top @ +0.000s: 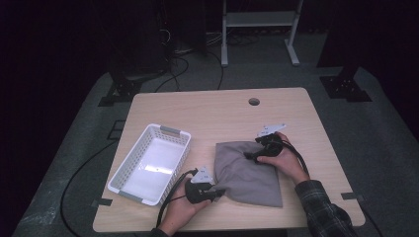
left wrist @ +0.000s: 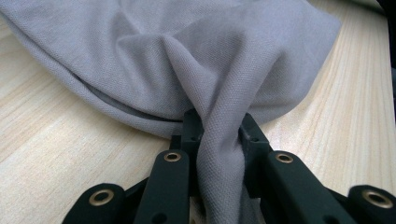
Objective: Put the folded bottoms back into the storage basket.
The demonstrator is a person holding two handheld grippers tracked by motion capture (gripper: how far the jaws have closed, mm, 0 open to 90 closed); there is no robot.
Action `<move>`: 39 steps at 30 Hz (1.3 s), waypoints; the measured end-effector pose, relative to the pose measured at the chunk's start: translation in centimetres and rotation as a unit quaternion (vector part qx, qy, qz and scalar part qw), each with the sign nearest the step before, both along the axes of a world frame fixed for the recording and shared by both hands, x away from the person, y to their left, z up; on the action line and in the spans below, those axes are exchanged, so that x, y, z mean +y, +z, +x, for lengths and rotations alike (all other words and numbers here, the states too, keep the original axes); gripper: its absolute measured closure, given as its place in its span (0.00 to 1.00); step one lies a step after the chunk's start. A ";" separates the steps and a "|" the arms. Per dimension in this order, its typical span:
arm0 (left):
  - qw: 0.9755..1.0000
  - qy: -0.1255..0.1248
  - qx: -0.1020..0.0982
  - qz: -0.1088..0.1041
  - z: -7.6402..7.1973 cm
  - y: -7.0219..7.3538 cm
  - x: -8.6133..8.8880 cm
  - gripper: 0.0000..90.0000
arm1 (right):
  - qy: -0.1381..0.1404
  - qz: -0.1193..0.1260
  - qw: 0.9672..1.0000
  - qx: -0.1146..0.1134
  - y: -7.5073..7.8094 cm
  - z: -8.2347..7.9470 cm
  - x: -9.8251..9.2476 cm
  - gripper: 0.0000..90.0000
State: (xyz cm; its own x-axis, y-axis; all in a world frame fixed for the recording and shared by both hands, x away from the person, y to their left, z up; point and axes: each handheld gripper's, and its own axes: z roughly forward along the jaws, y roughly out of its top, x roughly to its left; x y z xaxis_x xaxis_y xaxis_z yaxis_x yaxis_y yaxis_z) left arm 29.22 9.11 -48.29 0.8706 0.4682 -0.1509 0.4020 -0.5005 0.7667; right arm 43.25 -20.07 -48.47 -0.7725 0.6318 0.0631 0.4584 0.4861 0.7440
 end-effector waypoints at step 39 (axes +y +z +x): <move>0.998 0.059 0.011 -0.002 -0.5 2.2 -0.1 0.87 | 0.020 -0.014 0.999 0.032 2.5 -2.1 0.9 0.83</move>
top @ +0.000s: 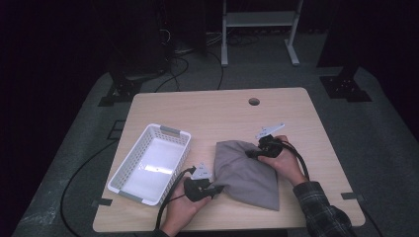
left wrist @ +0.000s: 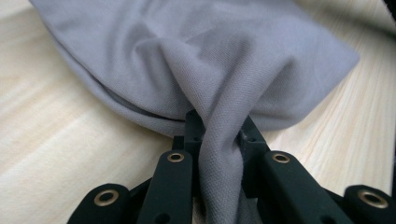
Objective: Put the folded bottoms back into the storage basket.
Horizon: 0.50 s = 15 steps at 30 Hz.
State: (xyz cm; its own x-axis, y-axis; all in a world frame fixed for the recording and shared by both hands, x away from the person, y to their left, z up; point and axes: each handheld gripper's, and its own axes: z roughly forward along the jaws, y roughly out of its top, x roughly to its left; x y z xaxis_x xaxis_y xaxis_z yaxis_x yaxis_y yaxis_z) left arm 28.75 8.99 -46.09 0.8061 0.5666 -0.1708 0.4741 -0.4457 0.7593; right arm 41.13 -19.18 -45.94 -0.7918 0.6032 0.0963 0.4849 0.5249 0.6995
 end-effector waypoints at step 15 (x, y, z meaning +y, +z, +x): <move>0.999 0.005 0.002 -0.049 0.0 3.9 0.7 0.87 | -0.002 0.001 1.000 -0.009 2.8 -0.5 -0.3 0.83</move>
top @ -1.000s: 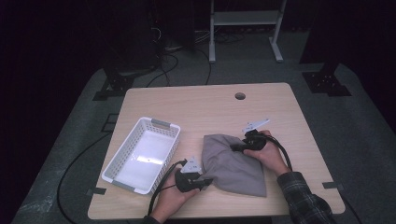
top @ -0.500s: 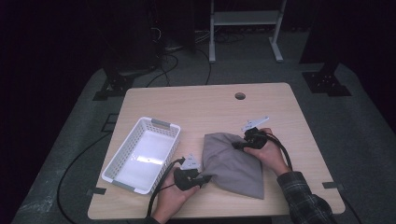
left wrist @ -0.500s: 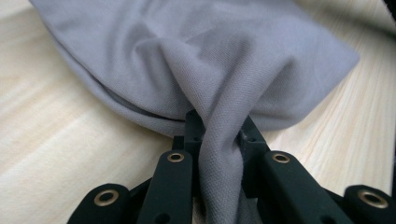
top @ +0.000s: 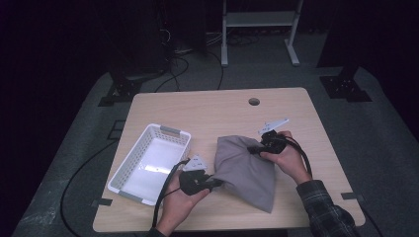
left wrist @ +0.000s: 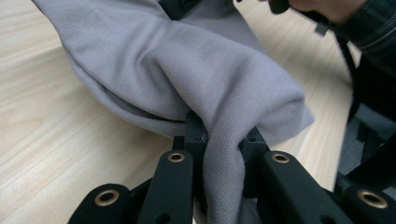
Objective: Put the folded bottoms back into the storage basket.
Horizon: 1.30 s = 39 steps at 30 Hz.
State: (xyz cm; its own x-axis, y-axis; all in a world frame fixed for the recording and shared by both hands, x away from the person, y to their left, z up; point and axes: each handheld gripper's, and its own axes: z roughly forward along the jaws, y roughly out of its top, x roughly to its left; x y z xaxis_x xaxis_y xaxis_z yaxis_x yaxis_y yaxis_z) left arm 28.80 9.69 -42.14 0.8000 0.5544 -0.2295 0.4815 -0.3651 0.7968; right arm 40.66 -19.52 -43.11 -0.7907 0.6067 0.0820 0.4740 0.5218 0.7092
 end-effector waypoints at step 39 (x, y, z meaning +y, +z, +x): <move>0.987 0.123 -0.067 -0.085 0.2 8.5 13.0 0.88 | 0.056 0.032 0.998 -0.029 9.0 1.7 10.4 0.83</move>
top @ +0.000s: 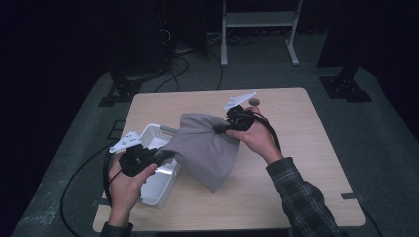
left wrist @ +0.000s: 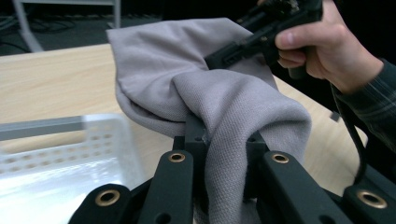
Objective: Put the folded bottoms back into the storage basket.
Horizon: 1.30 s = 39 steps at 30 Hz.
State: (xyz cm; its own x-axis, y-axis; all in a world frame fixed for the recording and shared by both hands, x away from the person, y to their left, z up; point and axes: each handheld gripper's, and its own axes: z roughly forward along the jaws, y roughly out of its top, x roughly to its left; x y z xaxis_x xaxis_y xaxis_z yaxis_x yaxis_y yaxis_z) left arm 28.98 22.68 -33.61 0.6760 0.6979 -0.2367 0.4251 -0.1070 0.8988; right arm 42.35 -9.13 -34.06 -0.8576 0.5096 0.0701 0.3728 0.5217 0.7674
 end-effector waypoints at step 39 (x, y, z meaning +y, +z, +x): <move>0.987 0.117 0.082 0.071 1.6 -6.3 12.0 0.81 | 0.021 -0.022 0.997 0.067 -5.4 2.6 14.9 0.80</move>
